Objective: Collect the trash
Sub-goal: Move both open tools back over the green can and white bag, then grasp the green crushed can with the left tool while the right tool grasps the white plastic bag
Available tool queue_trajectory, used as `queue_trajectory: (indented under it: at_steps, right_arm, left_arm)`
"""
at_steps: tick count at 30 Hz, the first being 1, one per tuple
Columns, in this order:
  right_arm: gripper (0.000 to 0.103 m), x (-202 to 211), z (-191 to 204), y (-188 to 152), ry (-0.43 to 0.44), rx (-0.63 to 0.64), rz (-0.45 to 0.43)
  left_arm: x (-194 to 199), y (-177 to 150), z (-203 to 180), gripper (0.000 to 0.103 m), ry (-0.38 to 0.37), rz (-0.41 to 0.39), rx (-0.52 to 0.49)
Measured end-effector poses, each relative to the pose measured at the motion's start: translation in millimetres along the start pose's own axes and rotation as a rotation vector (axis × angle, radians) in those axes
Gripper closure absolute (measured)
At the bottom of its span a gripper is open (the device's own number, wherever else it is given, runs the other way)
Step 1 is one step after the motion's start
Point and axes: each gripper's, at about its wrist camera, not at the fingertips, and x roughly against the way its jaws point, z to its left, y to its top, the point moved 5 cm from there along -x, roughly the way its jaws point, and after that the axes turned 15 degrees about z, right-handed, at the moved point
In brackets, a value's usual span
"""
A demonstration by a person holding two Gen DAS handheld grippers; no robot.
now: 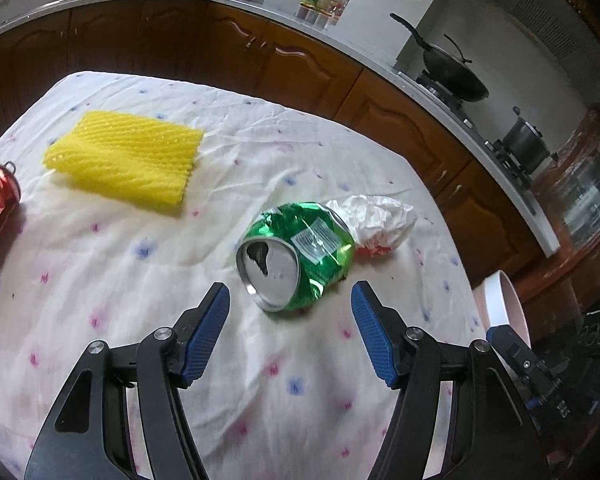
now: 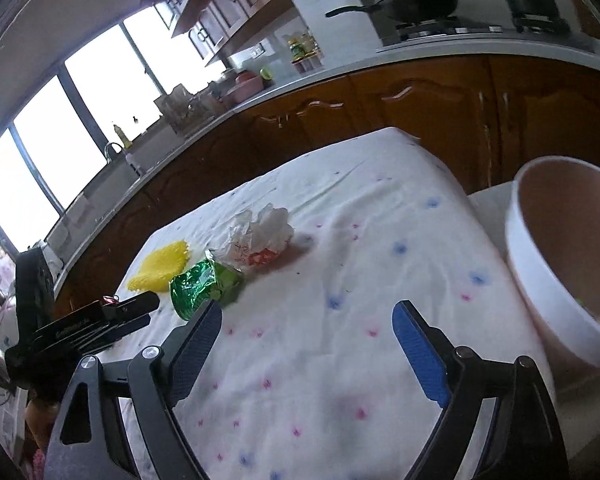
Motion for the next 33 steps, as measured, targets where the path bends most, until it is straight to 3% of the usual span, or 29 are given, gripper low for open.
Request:
queue_trajectory:
  at_steps: [8, 11, 13, 16, 20, 21, 22, 27, 33]
  right_arm:
    - [0.014, -27.2, 19.3, 31.0, 0.025, 0.055, 0.036]
    - [0.015, -39.4, 25.6, 44.8, 0.026, 0.075, 0.049]
    - [0.016, -50.0, 30.0, 55.5, 0.047, 0.086, 0.055]
    - [0.027, -66.0, 32.0, 68.9, 0.046, 0.083, 0.065]
    - [0.033, -87.1, 31.3, 82.8, 0.063, 0.068, 0.087]
    - [0.039, -92.6, 30.9, 84.3, 0.063, 0.068, 0.105]
    - [0.054, -100.3, 29.8, 84.3, 0.066, 0.062, 0.129]
    - [0.08, -96.4, 23.2, 75.7, 0.052, 0.042, 0.125]
    - [0.084, -55.5, 14.2, 63.2, 0.059, 0.024, 0.056]
  left_arm:
    - [-16.1, 15.2, -0.3, 0.042, 0.035, 0.019, -0.009]
    - [-20.3, 17.0, 1.1, 0.056, 0.039, 0.031, -0.016]
    - [-24.3, 18.7, 3.7, 0.073, 0.035, 0.045, -0.019]
    - [-26.1, 19.4, 7.3, 0.082, 0.024, 0.052, -0.019]
    - [-24.6, 20.0, 10.1, 0.088, 0.021, 0.045, -0.031]
    - [-23.9, 20.0, 10.4, 0.088, 0.022, 0.042, -0.036]
    - [-23.2, 20.2, 10.9, 0.09, 0.027, 0.038, -0.04]
    - [-18.4, 19.9, 12.1, 0.091, 0.022, 0.03, -0.059]
    - [-7.0, 15.8, 2.2, 0.092, 0.013, 0.011, -0.103]
